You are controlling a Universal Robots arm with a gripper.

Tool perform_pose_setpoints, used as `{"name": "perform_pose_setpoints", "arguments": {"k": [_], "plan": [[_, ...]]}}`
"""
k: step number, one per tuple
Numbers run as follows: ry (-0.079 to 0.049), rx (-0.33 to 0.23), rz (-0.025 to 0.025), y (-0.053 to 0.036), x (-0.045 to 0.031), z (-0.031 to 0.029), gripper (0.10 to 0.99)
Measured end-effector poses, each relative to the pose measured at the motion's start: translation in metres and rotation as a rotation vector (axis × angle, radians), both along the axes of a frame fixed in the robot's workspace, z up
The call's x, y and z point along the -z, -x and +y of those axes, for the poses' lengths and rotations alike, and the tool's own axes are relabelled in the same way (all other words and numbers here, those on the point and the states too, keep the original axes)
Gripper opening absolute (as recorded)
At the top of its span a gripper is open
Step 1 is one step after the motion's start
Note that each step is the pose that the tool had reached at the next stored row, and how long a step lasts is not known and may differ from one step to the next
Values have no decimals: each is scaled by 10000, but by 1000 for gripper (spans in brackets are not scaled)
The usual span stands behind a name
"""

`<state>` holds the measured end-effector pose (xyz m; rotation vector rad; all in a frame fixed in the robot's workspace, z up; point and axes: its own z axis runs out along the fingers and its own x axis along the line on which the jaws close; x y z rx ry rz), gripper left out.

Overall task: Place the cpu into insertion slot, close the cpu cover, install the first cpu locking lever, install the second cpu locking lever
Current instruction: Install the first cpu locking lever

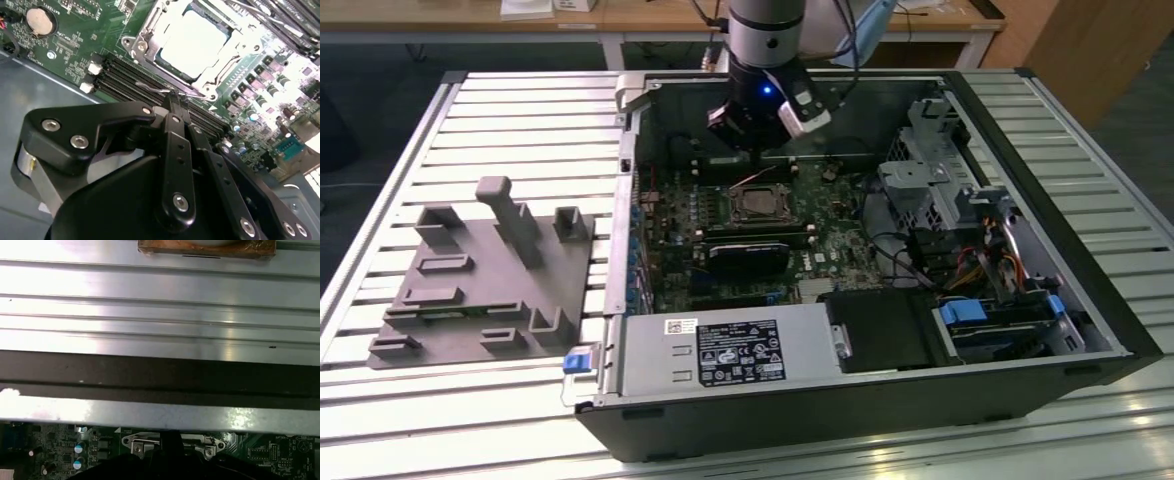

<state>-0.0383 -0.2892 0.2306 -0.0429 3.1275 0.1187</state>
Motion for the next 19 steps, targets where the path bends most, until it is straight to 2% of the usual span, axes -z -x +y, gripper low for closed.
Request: {"name": "perform_pose_setpoints", "arguments": {"k": [3,19], "plan": [[50,-1,1,-23,17,18,106],[52,-5,0,-105,77,55,106]]}}
